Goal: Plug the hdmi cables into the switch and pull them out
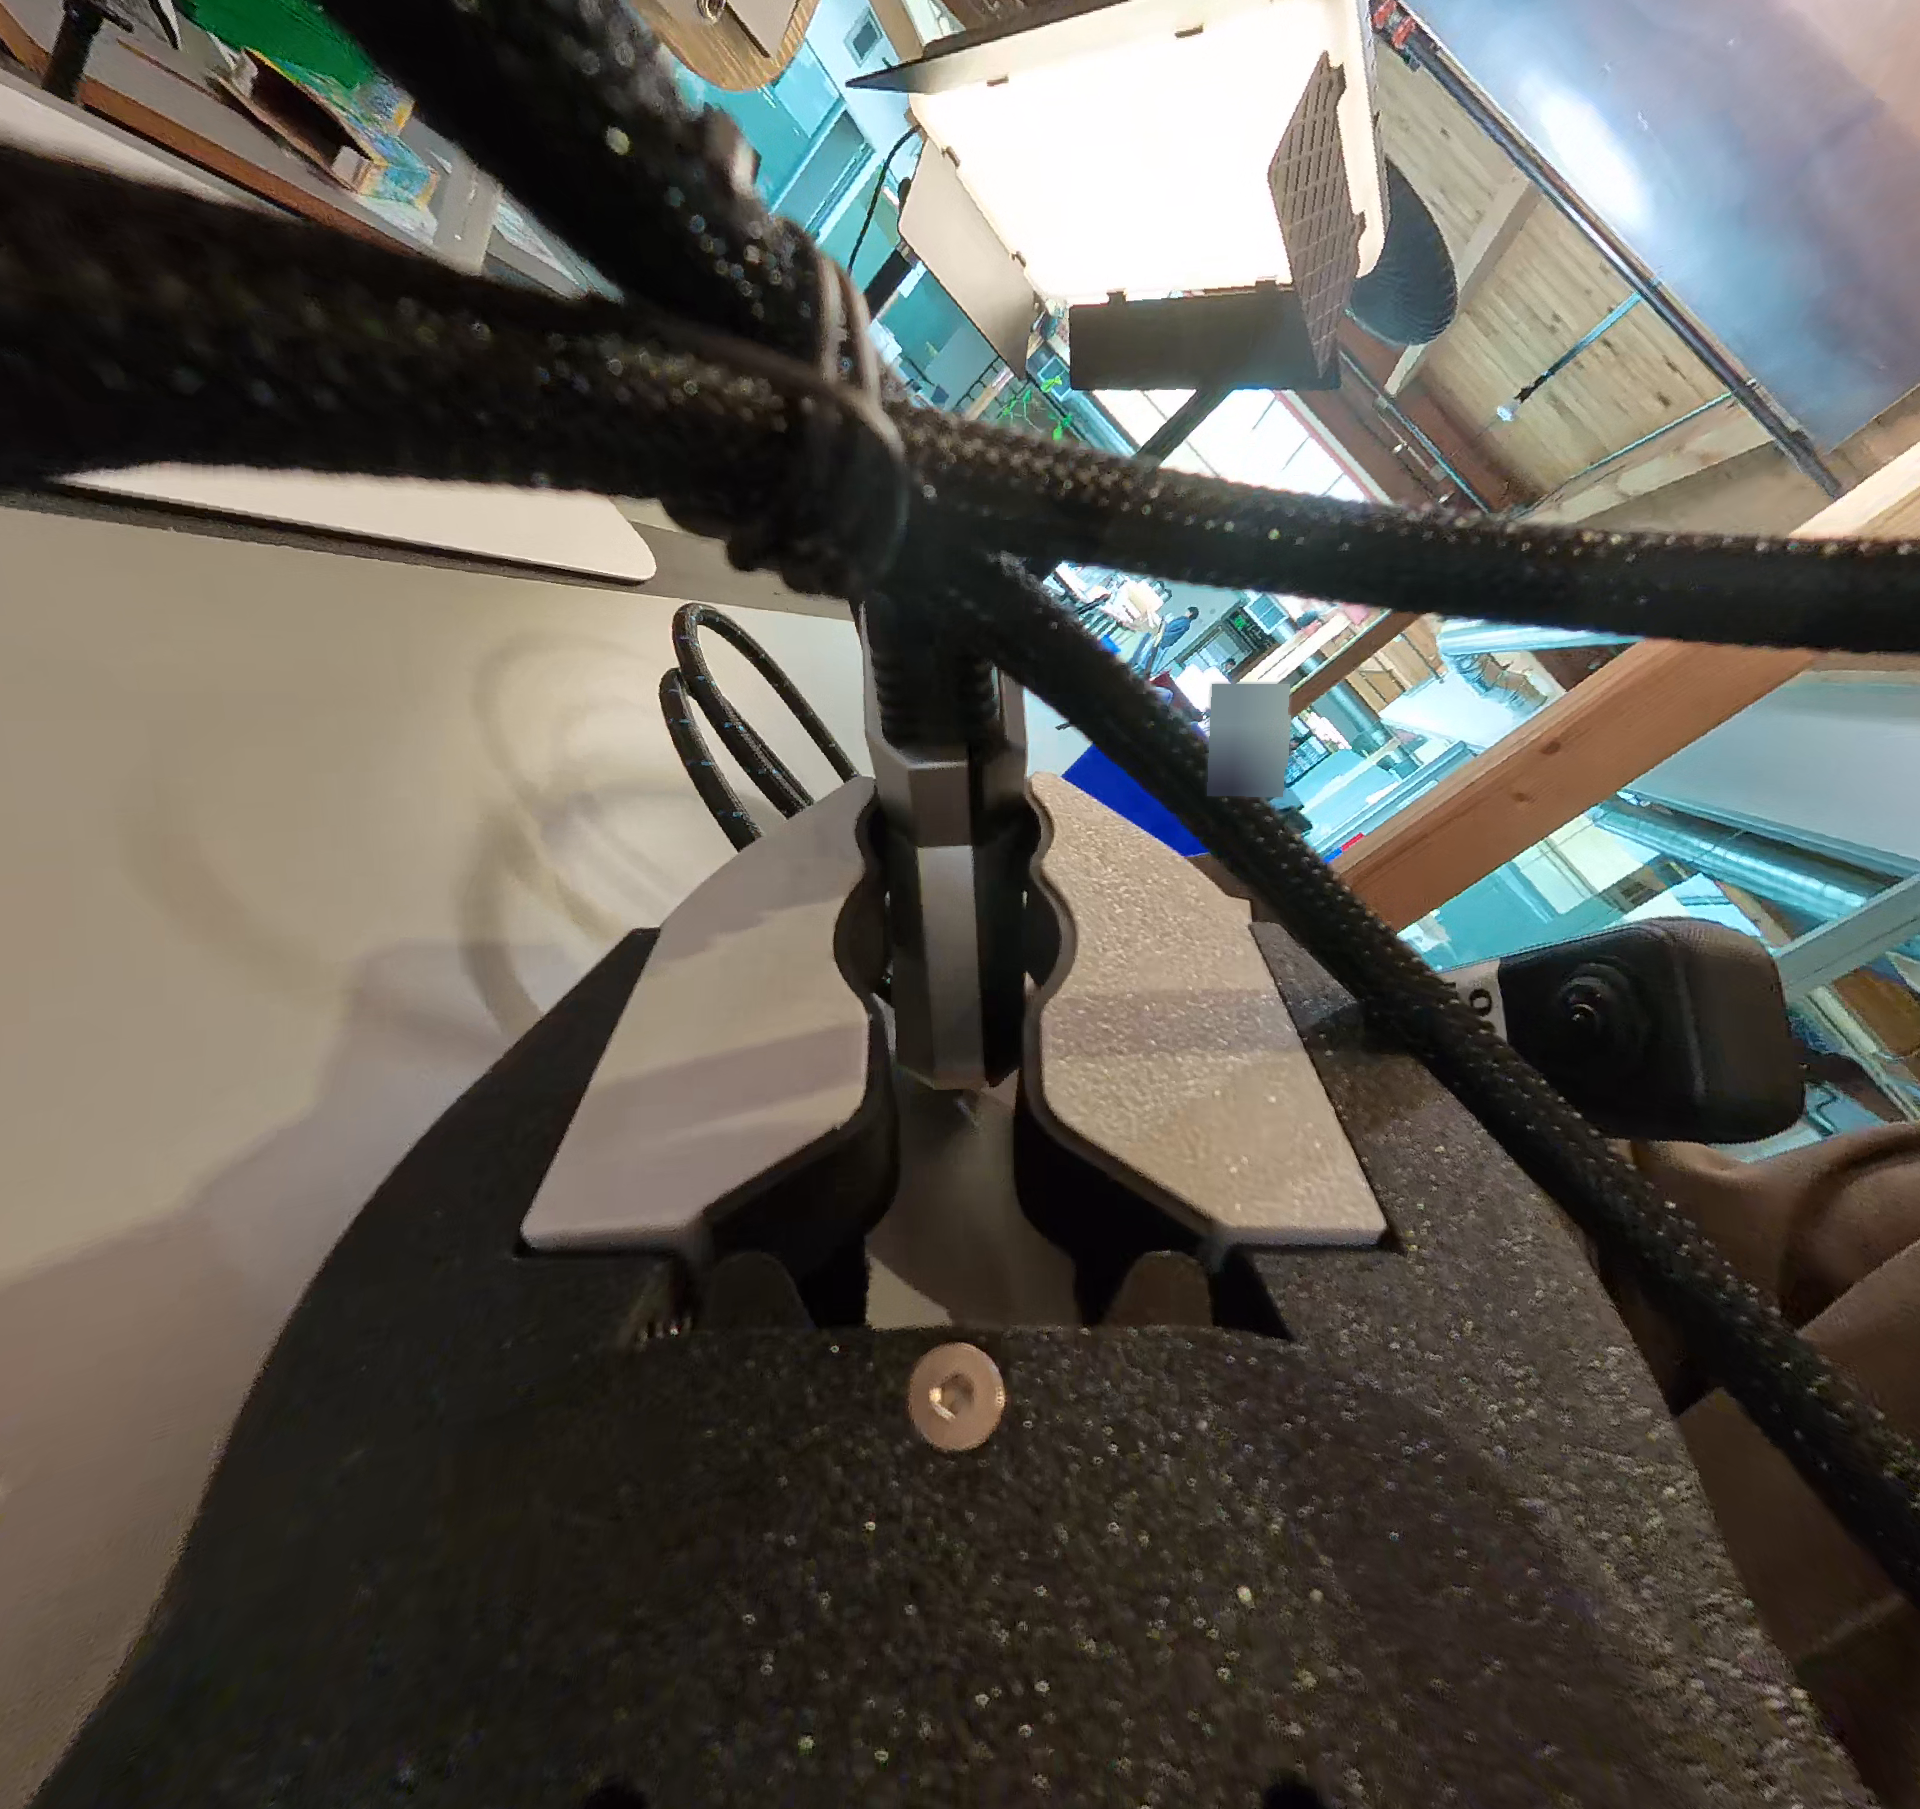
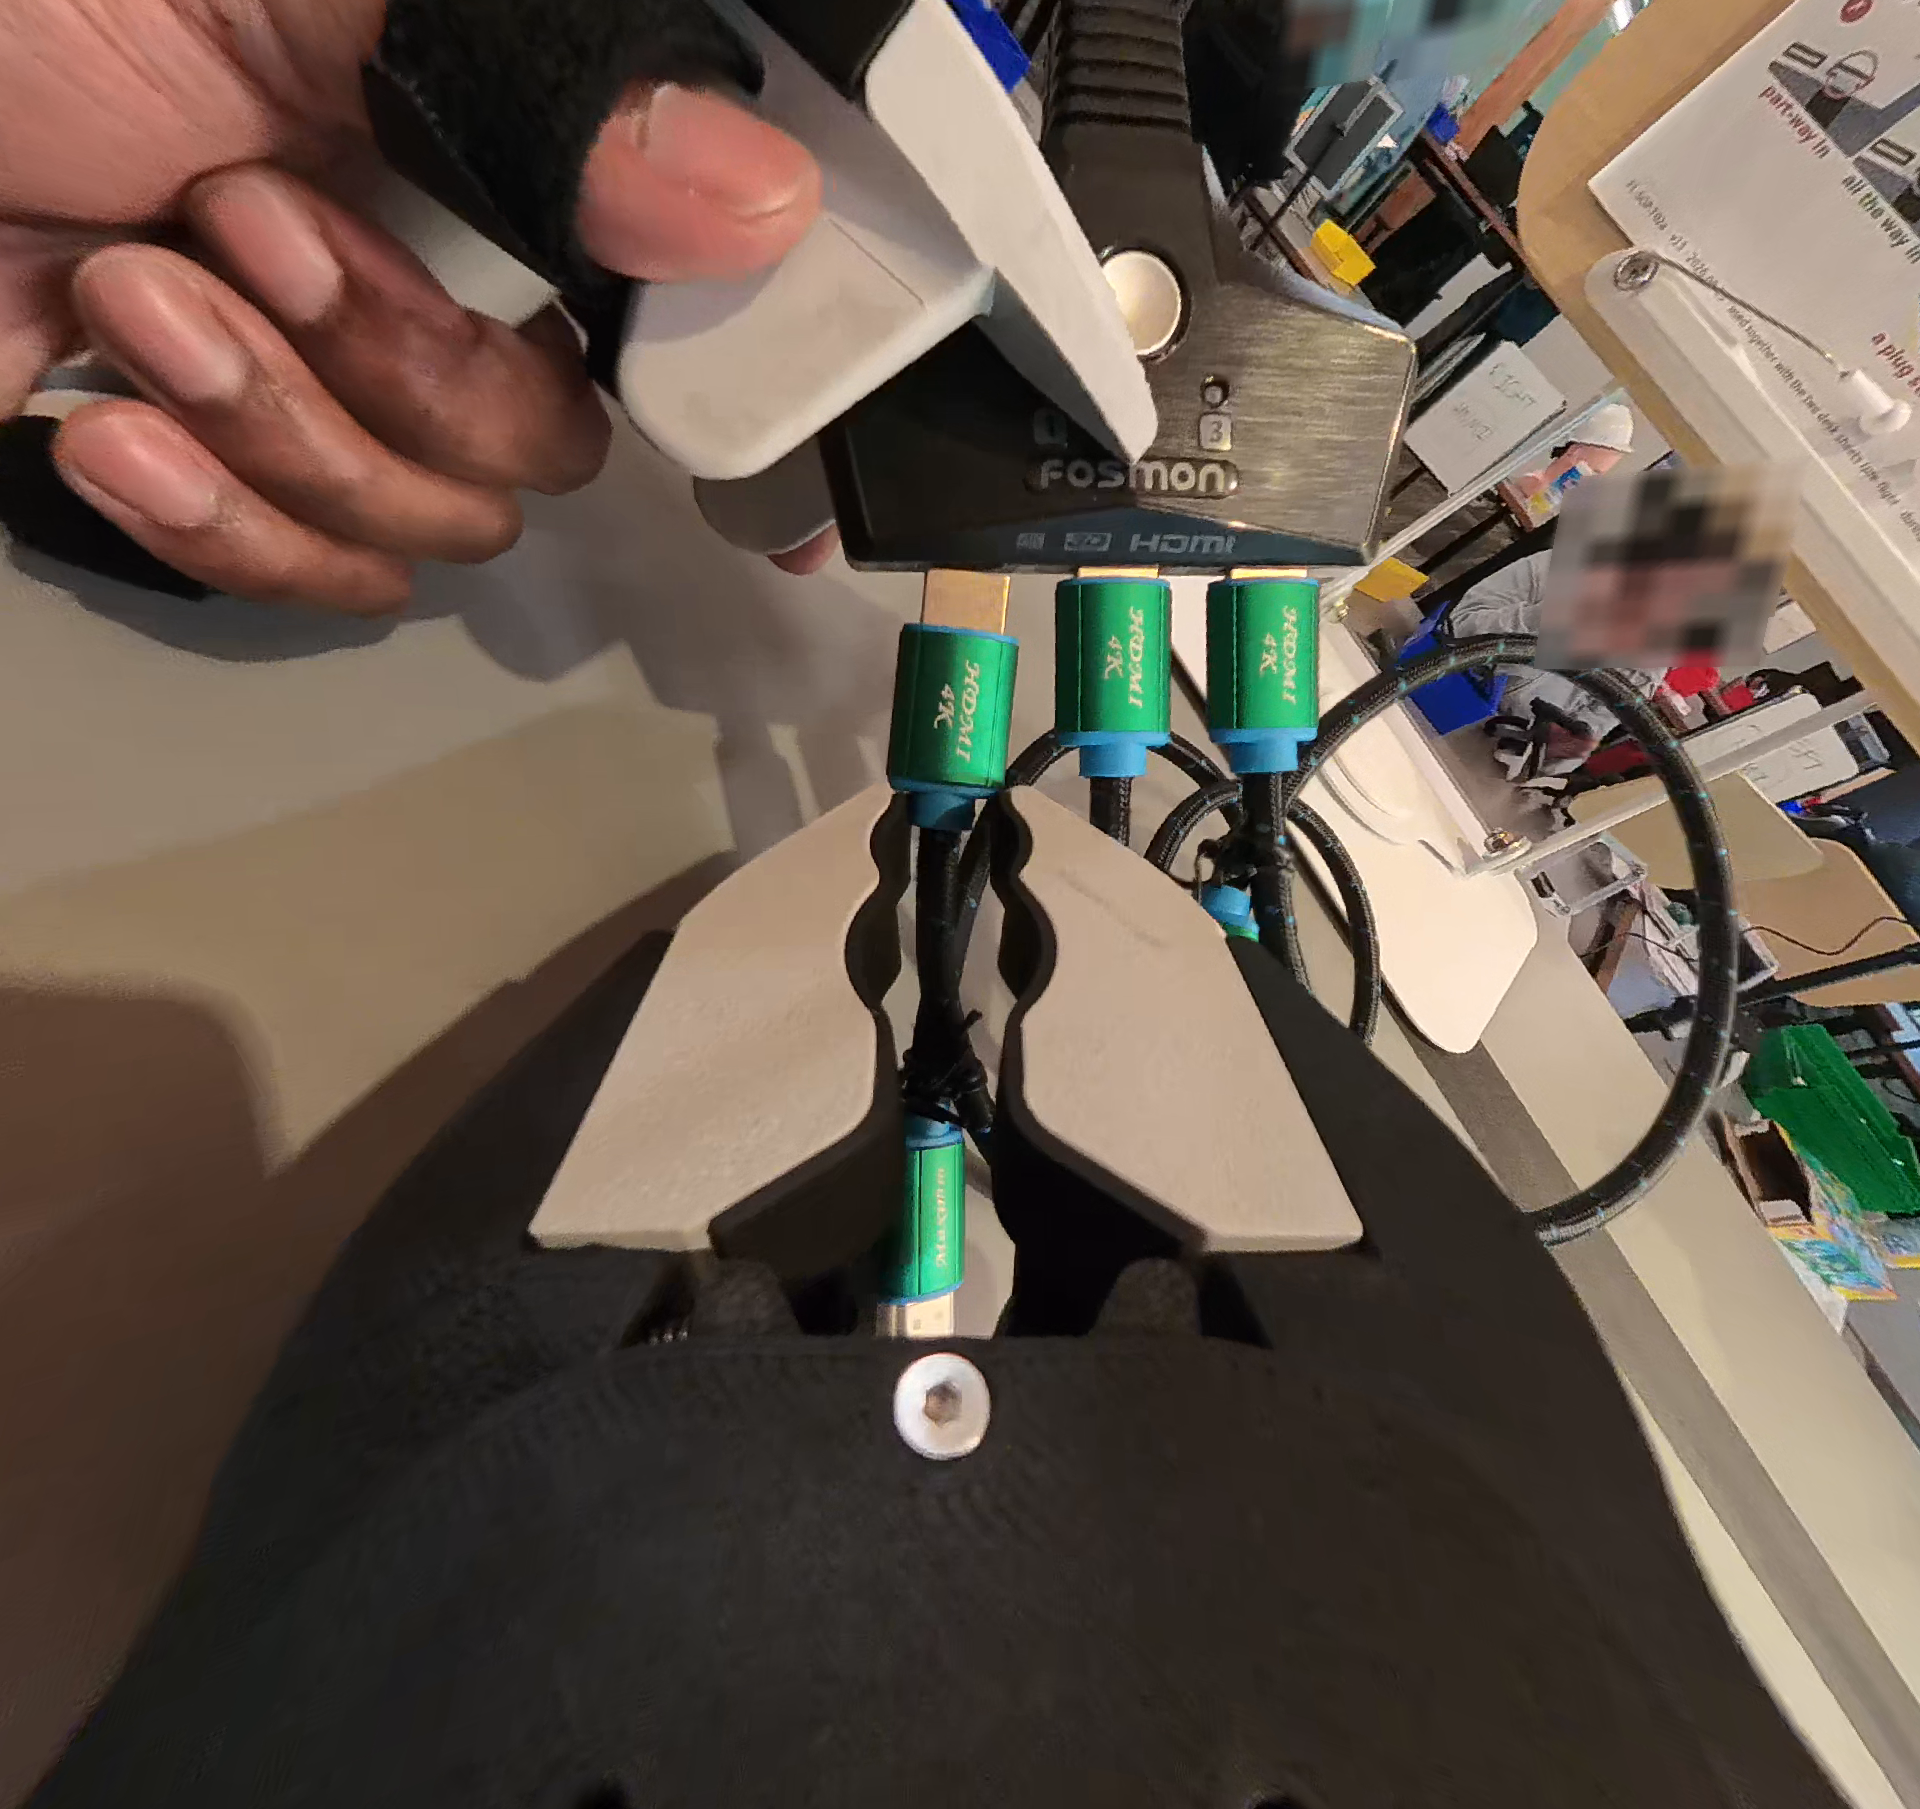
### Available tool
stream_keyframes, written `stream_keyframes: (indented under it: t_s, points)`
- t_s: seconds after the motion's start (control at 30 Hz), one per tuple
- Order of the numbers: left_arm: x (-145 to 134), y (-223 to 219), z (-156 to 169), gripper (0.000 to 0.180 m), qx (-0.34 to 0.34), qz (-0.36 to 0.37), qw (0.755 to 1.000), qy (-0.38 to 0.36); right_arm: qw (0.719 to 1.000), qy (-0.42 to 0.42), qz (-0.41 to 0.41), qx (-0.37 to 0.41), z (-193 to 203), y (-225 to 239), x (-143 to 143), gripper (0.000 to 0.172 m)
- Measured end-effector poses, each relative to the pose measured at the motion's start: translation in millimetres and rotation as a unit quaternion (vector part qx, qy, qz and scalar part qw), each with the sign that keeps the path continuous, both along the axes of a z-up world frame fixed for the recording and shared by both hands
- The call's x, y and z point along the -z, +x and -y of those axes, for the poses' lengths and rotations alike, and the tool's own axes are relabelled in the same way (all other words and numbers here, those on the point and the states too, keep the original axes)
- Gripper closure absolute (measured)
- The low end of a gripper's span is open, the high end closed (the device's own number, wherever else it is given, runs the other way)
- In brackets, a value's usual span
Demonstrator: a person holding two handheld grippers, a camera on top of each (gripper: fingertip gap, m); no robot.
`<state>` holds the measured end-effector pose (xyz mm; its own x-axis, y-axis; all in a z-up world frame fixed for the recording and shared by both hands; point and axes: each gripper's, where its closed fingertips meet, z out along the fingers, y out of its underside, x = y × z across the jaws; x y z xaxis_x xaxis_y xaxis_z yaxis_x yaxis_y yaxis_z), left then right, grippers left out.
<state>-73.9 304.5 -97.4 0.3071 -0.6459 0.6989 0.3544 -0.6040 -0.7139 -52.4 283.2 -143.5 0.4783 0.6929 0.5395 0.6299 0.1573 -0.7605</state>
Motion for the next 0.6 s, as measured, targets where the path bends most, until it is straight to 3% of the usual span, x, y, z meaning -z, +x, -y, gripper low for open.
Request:
stream_keyframes:
  t_s: [0.17, 0.6]
  points:
    - [0.9, 0.6, 0.3, 0.159, -0.002, -0.011, 1.0, 0.005, 1.0, -0.009, -0.019, 0.005, -0.2, 1.1, -3.5, 0.157]
    - [3.3, 2.3, 4.6, 0.159, 0.02, -0.006, 1.0, -0.013, 0.999, 0.021, 0.03, -0.006, 3.0, -1.9, -0.2, 0.157]
